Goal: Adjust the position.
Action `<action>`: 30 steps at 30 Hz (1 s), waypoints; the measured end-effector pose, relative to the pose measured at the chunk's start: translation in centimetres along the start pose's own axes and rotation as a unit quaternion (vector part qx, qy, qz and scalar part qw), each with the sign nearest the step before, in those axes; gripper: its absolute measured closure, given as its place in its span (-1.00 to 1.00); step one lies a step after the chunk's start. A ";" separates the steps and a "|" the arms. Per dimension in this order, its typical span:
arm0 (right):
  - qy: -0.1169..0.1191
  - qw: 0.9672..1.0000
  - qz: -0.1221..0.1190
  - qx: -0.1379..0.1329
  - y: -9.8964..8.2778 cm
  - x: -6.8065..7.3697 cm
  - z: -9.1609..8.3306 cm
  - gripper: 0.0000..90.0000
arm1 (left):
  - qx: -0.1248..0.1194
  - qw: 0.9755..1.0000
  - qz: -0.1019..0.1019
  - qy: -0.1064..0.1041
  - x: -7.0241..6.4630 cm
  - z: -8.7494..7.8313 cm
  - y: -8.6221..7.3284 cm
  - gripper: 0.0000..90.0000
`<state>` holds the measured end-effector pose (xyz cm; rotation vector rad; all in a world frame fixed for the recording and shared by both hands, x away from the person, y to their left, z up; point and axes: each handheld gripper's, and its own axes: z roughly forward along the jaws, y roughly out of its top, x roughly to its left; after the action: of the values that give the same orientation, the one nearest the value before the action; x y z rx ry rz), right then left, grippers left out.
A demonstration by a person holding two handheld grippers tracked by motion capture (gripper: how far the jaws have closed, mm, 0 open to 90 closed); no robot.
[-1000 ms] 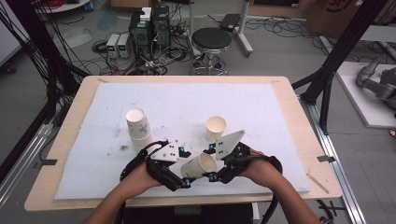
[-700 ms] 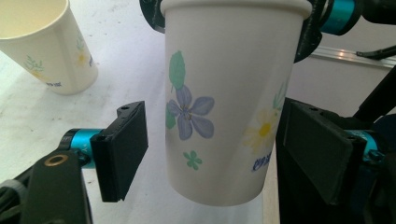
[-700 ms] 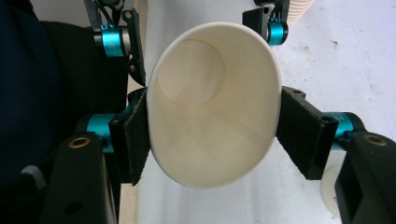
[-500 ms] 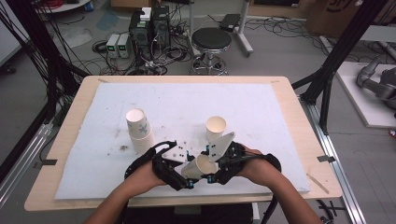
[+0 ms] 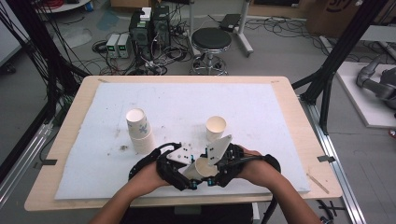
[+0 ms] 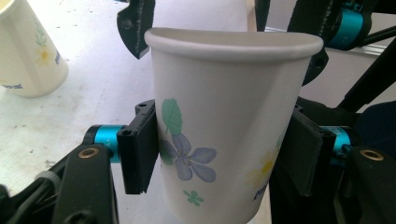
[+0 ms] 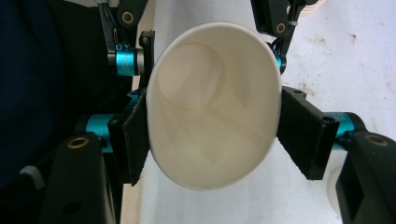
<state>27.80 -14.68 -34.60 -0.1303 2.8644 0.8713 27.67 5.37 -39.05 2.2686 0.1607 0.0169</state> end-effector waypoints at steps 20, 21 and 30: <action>-0.001 0.965 0.164 -0.203 -3.6 -1.2 -1.1 -0.47 | -0.112 0.991 -0.064 0.020 0.3 -0.7 -3.2 -0.28; -0.008 0.963 0.170 -0.210 -3.8 -1.2 -1.3 -0.48 | -0.117 0.991 -0.064 0.021 0.3 -0.9 -3.3 -0.28; -0.100 0.941 0.215 -0.242 -7.5 -0.3 -2.7 -0.47 | -0.173 0.979 -0.079 0.072 0.4 -2.9 -5.0 -0.28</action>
<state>28.72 -22.44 -36.41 0.5224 2.4642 1.5548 27.32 10.82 -40.96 1.9015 0.3858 0.1172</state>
